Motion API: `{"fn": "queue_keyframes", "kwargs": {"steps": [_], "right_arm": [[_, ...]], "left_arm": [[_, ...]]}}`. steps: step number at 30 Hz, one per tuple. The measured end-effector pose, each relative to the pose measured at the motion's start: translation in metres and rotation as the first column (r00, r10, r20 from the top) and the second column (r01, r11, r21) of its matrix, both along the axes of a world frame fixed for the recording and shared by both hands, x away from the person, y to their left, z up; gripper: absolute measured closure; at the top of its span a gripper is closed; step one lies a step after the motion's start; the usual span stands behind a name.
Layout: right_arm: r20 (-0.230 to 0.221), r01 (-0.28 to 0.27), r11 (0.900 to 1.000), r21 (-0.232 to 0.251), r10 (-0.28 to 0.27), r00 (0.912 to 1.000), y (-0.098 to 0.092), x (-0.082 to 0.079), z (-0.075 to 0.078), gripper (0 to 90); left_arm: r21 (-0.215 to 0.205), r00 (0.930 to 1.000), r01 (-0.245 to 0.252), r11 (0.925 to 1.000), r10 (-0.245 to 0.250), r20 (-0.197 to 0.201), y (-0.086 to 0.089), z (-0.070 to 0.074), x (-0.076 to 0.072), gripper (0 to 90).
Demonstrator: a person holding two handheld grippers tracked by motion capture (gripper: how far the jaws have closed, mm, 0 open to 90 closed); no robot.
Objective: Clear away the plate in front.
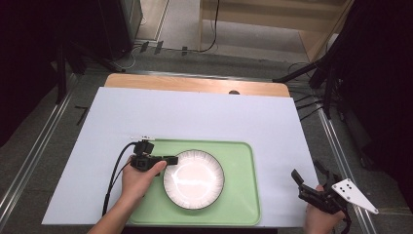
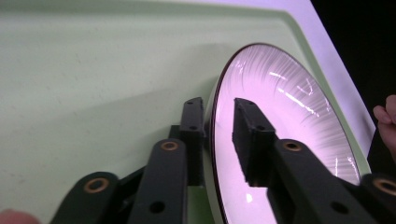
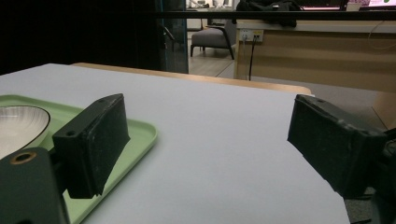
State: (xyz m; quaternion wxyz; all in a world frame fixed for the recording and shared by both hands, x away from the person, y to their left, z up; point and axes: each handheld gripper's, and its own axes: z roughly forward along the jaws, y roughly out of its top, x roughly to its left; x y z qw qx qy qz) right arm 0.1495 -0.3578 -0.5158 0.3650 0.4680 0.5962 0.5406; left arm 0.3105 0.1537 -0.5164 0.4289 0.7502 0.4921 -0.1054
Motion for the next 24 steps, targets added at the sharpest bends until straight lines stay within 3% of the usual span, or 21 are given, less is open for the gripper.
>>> {"fn": "queue_keyframes", "kwargs": {"steps": [3,7,11,13,17,20,24], "right_arm": [[-0.001,0.001,1.0,0.0,-0.001,1.0,0.0,0.0,0.0,12.7],[-0.003,0.0,1.0,0.0,0.0,1.0,0.001,0.0,0.0,12.7],[-0.003,-0.001,1.0,-0.002,0.001,1.0,0.001,0.0,0.0,12.7],[-0.004,-0.002,1.0,-0.003,0.002,1.0,0.001,0.0,0.0,12.7],[-0.005,-0.003,1.0,-0.004,0.003,1.0,0.001,0.0,0.0,12.7],[-0.002,-0.003,1.0,-0.005,0.003,1.0,0.001,0.0,0.0,12.7],[-0.005,-0.002,1.0,-0.004,0.002,1.0,0.001,0.0,0.0,12.7]], "left_arm": [[-0.009,0.9998,0.014,0.9999,-0.014,0.014,0.002,0.002,0.0,58.9],[0.001,0.9976,0.025,0.9997,-0.025,0.065,0.002,0.005,-0.004,38.6],[-0.042,0.9937,0.033,0.9986,-0.028,0.109,0.004,0.009,-0.006,24.9],[-0.056,0.9888,0.028,0.998,-0.019,0.148,0.005,0.012,-0.008,16.6],[-0.117,0.9769,0.072,0.9905,-0.046,0.208,0.013,0.017,-0.011,1.8],[-0.113,0.9654,0.068,0.9912,-0.037,0.258,0.018,0.021,-0.014,0.0],[-0.097,0.9586,0.05,0.9941,-0.02,0.284,0.024,0.024,-0.016,0.0]]}}
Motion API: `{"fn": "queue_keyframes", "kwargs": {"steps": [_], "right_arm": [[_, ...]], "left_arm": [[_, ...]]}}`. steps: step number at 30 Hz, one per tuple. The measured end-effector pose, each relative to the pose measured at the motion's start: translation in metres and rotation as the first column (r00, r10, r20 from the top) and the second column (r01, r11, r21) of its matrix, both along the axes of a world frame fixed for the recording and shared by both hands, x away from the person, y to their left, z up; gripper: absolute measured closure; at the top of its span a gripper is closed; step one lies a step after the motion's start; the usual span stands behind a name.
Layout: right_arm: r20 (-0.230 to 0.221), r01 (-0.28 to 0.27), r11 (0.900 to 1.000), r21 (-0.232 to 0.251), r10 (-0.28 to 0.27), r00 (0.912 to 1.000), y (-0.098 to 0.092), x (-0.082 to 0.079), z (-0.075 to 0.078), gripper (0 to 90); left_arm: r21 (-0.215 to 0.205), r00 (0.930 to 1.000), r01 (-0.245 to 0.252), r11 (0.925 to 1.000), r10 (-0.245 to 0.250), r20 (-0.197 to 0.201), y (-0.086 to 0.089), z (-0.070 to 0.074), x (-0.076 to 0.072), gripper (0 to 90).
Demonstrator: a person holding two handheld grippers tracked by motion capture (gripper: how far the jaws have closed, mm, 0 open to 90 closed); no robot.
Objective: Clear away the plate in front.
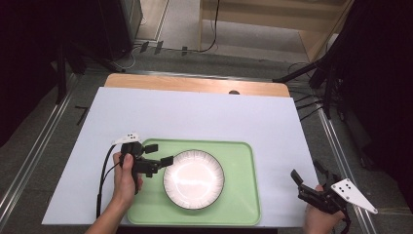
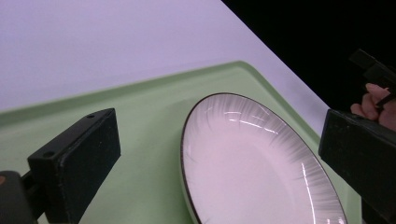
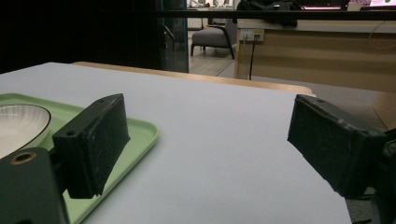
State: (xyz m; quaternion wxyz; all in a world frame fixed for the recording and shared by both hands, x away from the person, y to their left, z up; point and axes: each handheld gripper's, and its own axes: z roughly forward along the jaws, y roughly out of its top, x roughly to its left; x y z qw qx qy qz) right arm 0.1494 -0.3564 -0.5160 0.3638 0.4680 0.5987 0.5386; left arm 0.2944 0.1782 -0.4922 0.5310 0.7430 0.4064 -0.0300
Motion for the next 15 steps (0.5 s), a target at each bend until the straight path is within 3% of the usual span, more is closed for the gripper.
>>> {"fn": "queue_keyframes", "kwargs": {"steps": [6,9,15], "right_arm": [[0.0,-0.001,1.0,0.0,0.001,1.0,0.001,0.0,0.0,12.7],[0.003,-0.001,1.0,-0.002,0.001,1.0,0.001,0.001,0.0,12.8],[0.002,-0.002,1.0,-0.001,0.002,1.0,0.001,0.0,0.0,12.7]], "left_arm": [[-0.001,0.9977,-0.043,0.9991,0.043,0.052,0.013,0.003,-0.004,0.0],[0.006,0.9932,-0.075,0.9972,0.074,0.09,0.021,0.004,-0.008,0.0],[-0.007,0.9836,-0.13,0.9915,0.129,0.125,0.037,0.006,-0.015,0.0]]}}
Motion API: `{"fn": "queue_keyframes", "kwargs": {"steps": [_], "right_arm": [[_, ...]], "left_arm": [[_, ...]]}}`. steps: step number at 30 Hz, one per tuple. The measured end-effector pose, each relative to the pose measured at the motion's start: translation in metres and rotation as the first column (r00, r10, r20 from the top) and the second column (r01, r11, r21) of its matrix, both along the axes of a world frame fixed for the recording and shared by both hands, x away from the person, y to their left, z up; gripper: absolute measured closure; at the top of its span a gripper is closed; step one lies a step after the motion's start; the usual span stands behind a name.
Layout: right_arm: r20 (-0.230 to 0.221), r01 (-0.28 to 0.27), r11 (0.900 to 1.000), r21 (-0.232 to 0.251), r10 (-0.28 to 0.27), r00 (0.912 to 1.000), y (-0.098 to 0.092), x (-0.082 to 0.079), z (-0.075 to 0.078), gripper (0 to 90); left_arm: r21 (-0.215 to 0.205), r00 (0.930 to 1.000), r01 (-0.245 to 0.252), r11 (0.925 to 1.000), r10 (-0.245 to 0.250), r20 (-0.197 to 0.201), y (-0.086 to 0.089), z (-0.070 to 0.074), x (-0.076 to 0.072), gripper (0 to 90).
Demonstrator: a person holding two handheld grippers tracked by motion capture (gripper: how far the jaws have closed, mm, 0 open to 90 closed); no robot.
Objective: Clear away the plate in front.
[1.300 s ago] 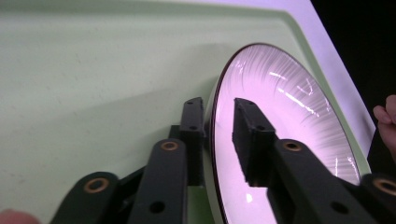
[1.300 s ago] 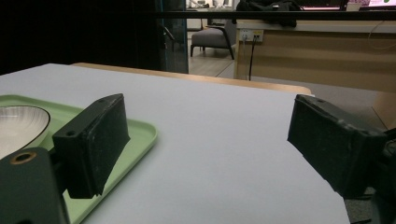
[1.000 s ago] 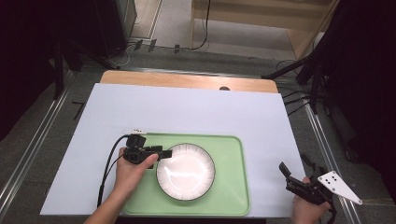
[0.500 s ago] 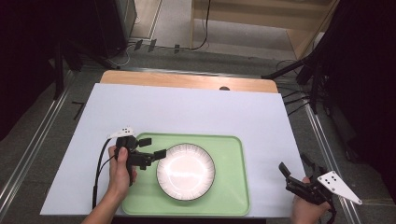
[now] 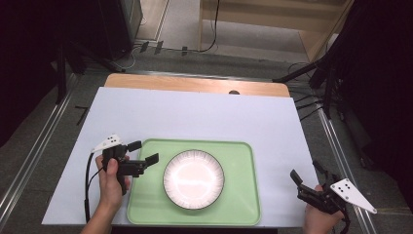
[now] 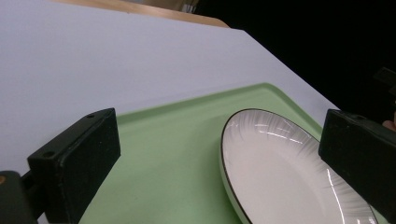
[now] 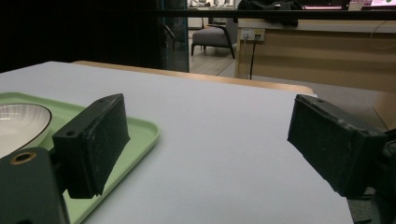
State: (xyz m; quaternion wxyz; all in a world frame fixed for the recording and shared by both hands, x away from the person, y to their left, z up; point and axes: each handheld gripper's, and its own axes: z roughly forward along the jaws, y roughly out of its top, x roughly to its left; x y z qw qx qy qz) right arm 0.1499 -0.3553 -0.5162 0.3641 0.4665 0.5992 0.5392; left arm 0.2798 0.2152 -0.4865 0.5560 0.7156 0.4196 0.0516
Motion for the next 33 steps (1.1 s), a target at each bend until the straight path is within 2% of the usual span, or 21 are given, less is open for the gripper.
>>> {"fn": "queue_keyframes", "kwargs": {"steps": [3,9,20,28,30,33], "right_arm": [[0.0,0.0,1.0,0.0,0.0,1.0,0.0,0.0,0.0,12.8],[-0.001,0.0,1.0,-0.002,0.0,1.0,0.0,0.0,0.0,12.7],[-0.005,0.002,1.0,0.0,-0.002,1.0,0.0,0.0,0.0,12.7],[-0.004,-0.001,1.0,-0.004,0.001,1.0,0.0,0.0,-0.001,12.7],[-0.004,-0.001,1.0,-0.004,0.001,1.0,0.001,0.0,-0.001,12.8],[-0.007,-0.002,1.0,-0.002,0.002,1.0,0.001,0.0,-0.001,12.8]], "left_arm": [[0.015,0.9997,-0.02,0.9997,0.02,0.017,0.007,0.0,-0.004,0.0],[0.014,0.9975,-0.062,0.998,0.062,0.034,0.023,-0.002,-0.01,0.0],[0.024,0.9885,-0.133,0.9908,0.131,0.076,0.051,-0.001,-0.023,0.0],[0.027,0.9787,-0.187,0.9819,0.184,0.091,0.072,-0.004,-0.032,0.0],[0.034,0.9749,-0.204,0.9783,0.2,0.098,0.077,-0.004,-0.035,0.0],[0.02,0.9689,-0.23,0.973,0.227,0.099,0.083,-0.004,-0.037,0.0]]}}
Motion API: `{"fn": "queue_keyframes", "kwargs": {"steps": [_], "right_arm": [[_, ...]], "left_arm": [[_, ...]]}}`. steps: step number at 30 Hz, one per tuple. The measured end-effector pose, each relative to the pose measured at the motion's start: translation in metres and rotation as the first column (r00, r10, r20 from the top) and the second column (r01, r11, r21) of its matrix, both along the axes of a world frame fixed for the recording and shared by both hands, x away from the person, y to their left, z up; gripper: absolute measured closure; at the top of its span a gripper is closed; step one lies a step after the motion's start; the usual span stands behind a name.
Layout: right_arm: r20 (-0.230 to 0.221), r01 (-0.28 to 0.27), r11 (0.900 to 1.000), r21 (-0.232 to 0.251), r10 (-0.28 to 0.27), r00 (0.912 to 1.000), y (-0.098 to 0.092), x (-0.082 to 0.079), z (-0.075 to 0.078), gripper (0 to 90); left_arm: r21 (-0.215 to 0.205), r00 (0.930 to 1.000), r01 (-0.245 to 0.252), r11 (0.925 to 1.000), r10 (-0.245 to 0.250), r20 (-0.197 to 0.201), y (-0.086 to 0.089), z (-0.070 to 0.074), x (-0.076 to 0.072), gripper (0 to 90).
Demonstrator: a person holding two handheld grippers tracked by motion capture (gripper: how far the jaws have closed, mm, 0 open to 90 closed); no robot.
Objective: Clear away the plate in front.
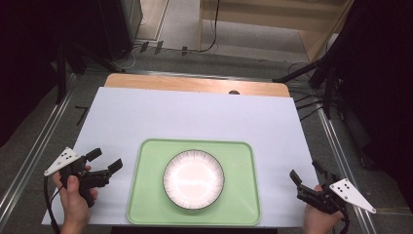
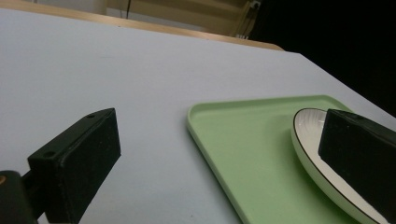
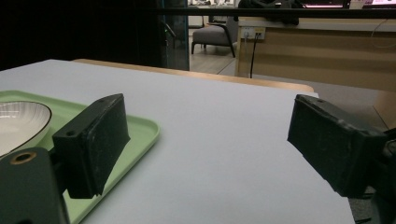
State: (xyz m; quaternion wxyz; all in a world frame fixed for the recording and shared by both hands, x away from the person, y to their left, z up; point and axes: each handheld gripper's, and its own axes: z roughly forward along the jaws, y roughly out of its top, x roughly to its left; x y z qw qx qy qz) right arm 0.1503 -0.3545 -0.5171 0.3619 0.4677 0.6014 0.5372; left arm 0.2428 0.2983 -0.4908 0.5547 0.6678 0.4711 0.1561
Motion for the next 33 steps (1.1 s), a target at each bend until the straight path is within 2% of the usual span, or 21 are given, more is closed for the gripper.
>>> {"fn": "queue_keyframes", "kwargs": {"steps": [6,12,17,20,23,30,33], "right_arm": [[-0.001,-0.001,1.0,-0.006,0.001,1.0,0.0,0.001,0.0,12.8],[-0.012,-0.01,1.0,-0.009,0.01,0.9999,0.001,0.005,-0.002,12.7],[-0.016,-0.028,0.999,0.036,0.029,0.9995,0.0,0.01,-0.006,12.7],[-0.019,-0.026,0.999,0.028,0.026,0.9995,0.0,0.012,-0.007,12.8],[-0.024,-0.024,0.999,0.029,0.025,0.9994,0.0,0.013,-0.007,12.7],[-0.022,-0.022,0.999,0.029,0.023,0.9995,0.0,0.017,-0.008,12.7],[-0.023,-0.022,0.999,0.031,0.023,0.9995,0.0,0.016,-0.008,12.7]], "left_arm": [[0.005,0.9983,-0.056,0.9984,0.056,0.015,0.011,0.0,-0.007,0.0],[0.049,0.9969,-0.077,0.9959,0.076,0.021,0.023,-0.006,-0.016,0.0],[0.05,0.9918,-0.124,0.991,0.123,0.036,0.034,-0.005,-0.019,0.0],[0.061,0.9865,-0.159,0.9855,0.155,0.052,0.044,-0.006,-0.021,0.0],[0.072,0.9818,-0.186,0.9799,0.183,0.052,0.052,-0.008,-0.023,0.0],[0.113,0.9786,-0.198,0.9737,0.19,0.08,0.056,-0.008,-0.026,0.0],[0.114,0.979,-0.195,0.9742,0.186,0.083,0.054,-0.008,-0.026,0.0]]}}
